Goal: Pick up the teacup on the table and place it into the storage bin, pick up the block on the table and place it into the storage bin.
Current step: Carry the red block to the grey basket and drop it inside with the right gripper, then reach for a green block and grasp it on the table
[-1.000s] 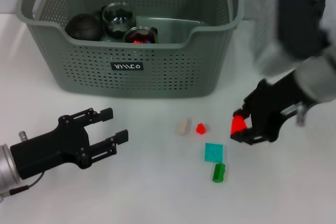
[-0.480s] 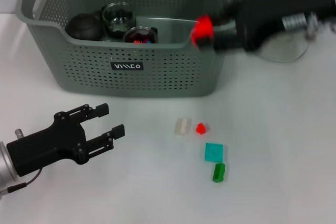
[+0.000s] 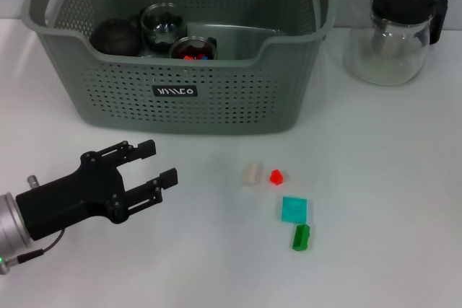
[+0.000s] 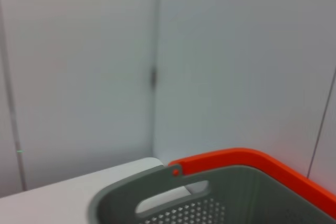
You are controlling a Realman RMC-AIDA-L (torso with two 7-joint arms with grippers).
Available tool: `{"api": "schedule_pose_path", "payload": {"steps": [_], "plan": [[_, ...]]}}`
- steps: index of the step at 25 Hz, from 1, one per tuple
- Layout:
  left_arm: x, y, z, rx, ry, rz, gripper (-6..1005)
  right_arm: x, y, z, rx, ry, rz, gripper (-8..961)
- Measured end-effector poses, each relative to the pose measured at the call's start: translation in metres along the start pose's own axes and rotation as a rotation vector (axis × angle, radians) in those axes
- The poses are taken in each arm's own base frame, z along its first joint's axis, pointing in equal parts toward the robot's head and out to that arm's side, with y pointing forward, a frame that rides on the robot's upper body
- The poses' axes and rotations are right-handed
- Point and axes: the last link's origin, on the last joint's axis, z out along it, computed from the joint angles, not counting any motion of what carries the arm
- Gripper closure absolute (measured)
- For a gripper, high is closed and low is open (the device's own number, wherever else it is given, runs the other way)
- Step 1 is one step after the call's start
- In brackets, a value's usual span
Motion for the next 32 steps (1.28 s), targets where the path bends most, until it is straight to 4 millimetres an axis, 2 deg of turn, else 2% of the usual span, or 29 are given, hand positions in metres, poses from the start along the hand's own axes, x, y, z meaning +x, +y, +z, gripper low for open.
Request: {"api": "schedule_pose_path", "payload": {"steps": [4,8,12,21,24,27,29,32], "plan": [[-0.001,0.002,0.0,-0.007,0.001,-0.005,342,0.001,-0.01,0.04,0.052,0.103,0.021,526],[-0.001,0.013,0.004,-0.107,-0.019,0.006,342,0.007,-0.011,0.062,0.081,0.172,0.0,525],[0.002,0.029,0.007,-0.262,-0.041,0.029,342,0.009,-0.008,0.066,0.086,0.196,-0.02,524],[0.004,0.03,0.006,-0.264,-0.022,0.025,342,0.016,-0.011,0.065,0.099,0.235,0.016,520],[0.004,0.03,0.006,-0.257,-0.012,0.023,342,0.011,-0.011,0.06,0.099,0.193,0.021,518],[0.004,0.031,0.005,-0.25,-0.002,0.019,342,0.002,-0.015,0.041,0.095,0.072,0.08,517],[0.005,0.03,0.003,-0.238,0.008,0.016,342,-0.002,-0.017,0.021,0.08,-0.016,0.113,422],[0.005,0.029,0.002,-0.222,0.019,0.012,342,0.004,-0.014,-0.016,0.024,-0.123,0.121,279]]}}
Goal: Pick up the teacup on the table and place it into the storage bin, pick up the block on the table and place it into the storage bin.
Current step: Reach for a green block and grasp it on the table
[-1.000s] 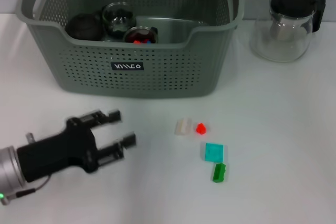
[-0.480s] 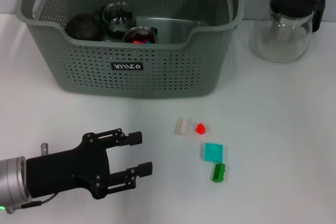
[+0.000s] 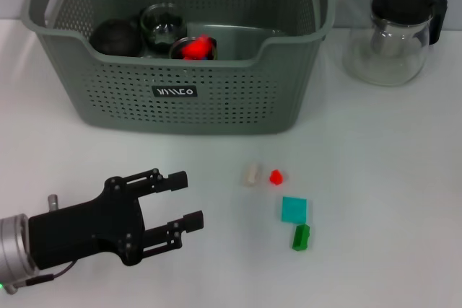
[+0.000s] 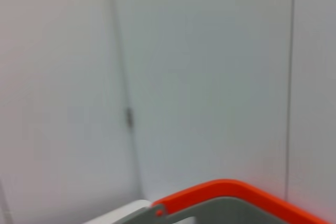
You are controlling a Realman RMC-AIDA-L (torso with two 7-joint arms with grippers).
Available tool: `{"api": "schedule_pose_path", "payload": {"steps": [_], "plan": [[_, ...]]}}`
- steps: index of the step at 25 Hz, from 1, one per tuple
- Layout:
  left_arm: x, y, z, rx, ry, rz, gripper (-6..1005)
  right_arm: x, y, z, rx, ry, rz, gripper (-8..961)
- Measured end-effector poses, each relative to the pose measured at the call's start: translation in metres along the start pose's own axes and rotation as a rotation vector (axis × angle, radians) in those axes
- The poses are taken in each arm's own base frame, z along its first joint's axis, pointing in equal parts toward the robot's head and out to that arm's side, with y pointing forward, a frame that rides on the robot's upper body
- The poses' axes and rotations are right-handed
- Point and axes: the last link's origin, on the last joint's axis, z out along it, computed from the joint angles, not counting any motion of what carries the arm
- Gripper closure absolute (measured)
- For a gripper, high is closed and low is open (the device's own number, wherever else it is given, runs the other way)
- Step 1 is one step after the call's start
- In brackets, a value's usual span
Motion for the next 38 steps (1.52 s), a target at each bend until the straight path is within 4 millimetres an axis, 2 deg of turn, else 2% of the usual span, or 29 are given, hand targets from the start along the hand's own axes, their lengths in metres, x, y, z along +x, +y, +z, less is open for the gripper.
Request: {"api": "schedule_pose_path", "payload": {"steps": [3,8,12,15,21,27,30,32,33,38], "plan": [[0.0,0.0,-0.001,0.004,0.003,0.0,342,0.012,0.004,-0.037,-0.088,-0.047,-0.003,86],[0.0,-0.001,-0.001,0.007,0.003,0.0,342,0.047,0.013,-0.104,-0.281,0.05,0.005,8],[0.0,-0.001,-0.002,0.013,-0.001,0.0,342,0.071,0.018,-0.147,-0.395,0.257,-0.006,29],[0.0,-0.002,-0.003,0.02,-0.001,0.0,342,0.084,0.017,-0.162,-0.356,0.409,-0.017,44],[0.0,-0.004,-0.006,0.04,0.006,-0.002,342,0.103,0.016,-0.157,-0.246,0.668,-0.01,75],[0.0,-0.005,-0.008,0.062,0.015,-0.007,342,0.111,0.028,-0.126,-0.258,0.855,-0.056,106],[-0.001,-0.005,-0.01,0.074,0.02,-0.01,342,0.12,0.038,-0.105,-0.283,0.936,-0.075,121],[-0.001,-0.005,-0.012,0.08,0.022,-0.011,342,0.124,0.042,-0.092,-0.281,0.972,-0.067,354],[-0.001,-0.005,-0.012,0.082,0.023,-0.011,342,0.127,0.044,-0.084,-0.293,0.996,-0.066,354],[-0.002,-0.004,-0.012,0.084,0.024,-0.012,342,0.14,0.048,-0.071,-0.32,1.034,-0.072,354]]}}
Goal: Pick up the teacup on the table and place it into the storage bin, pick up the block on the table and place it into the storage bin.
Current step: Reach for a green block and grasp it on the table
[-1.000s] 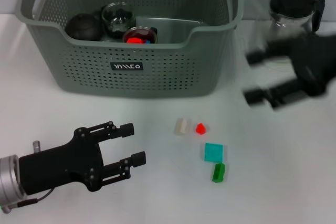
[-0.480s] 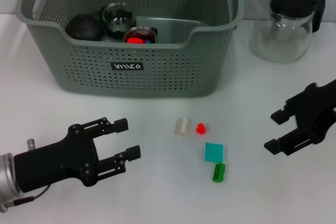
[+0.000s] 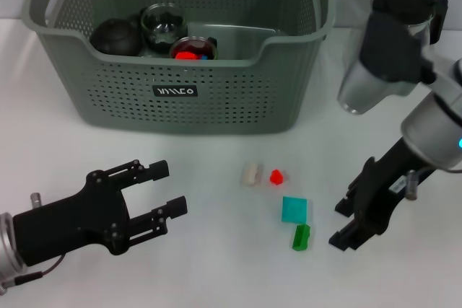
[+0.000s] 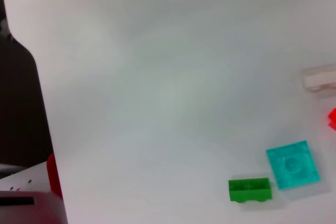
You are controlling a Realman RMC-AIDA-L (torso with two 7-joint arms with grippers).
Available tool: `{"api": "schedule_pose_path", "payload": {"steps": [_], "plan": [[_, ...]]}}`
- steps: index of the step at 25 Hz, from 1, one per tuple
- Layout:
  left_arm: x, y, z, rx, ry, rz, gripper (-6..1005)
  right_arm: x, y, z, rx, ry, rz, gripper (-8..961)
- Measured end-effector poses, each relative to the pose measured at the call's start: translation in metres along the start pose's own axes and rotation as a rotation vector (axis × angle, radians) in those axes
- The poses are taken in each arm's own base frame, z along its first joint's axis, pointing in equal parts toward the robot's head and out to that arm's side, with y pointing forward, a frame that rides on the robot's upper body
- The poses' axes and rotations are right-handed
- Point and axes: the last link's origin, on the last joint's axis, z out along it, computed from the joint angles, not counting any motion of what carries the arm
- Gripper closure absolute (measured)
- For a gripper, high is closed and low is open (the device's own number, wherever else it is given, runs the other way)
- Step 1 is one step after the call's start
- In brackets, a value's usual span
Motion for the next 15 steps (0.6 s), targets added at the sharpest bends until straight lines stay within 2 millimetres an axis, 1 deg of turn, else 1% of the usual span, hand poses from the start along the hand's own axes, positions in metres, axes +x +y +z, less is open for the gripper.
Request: {"api": "schedule_pose_path", "payload": {"steps": [4,7,15], "plan": [[-0.001,0.0,0.0,0.003,-0.001,0.0,342,-0.002,-0.001,0.018,-0.015,0.008,-0.003,354],[-0.001,0.0,0.0,0.004,-0.001,-0.001,342,-0.004,-0.002,0.026,-0.01,-0.003,-0.006,355],[-0.002,0.0,0.001,0.006,0.0,-0.007,342,-0.009,-0.004,0.036,0.034,-0.02,-0.025,355]]}}
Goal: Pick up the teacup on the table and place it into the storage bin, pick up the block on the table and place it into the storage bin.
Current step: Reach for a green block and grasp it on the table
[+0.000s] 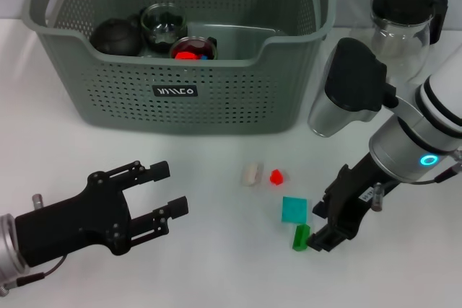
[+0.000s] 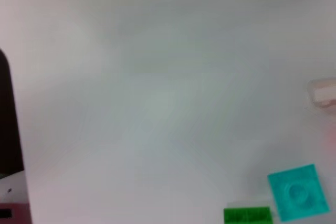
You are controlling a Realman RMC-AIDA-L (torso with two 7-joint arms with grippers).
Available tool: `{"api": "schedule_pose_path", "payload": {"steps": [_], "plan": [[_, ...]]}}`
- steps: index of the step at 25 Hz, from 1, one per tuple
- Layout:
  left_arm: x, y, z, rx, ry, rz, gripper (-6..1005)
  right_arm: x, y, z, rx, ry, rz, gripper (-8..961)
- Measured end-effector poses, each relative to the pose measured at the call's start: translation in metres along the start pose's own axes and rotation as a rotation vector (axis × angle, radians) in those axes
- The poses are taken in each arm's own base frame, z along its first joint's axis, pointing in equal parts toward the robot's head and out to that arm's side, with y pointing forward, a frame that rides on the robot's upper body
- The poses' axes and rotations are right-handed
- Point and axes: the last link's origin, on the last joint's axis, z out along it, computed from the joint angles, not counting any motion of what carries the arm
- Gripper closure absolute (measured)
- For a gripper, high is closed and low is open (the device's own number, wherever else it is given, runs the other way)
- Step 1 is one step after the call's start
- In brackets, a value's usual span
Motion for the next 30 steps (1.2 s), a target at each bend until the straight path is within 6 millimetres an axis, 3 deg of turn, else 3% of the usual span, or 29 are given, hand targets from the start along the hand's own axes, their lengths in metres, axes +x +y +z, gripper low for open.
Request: {"api": "schedule_pose_path", "payload": {"steps": [10,30], "plan": [[-0.002,0.0,-0.001,0.01,-0.002,-0.004,342,-0.005,0.004,0.02,0.023,0.018,-0.051,354],[-0.004,0.0,-0.001,0.019,-0.006,-0.01,342,-0.005,0.002,0.029,0.024,0.015,-0.032,363]]}}
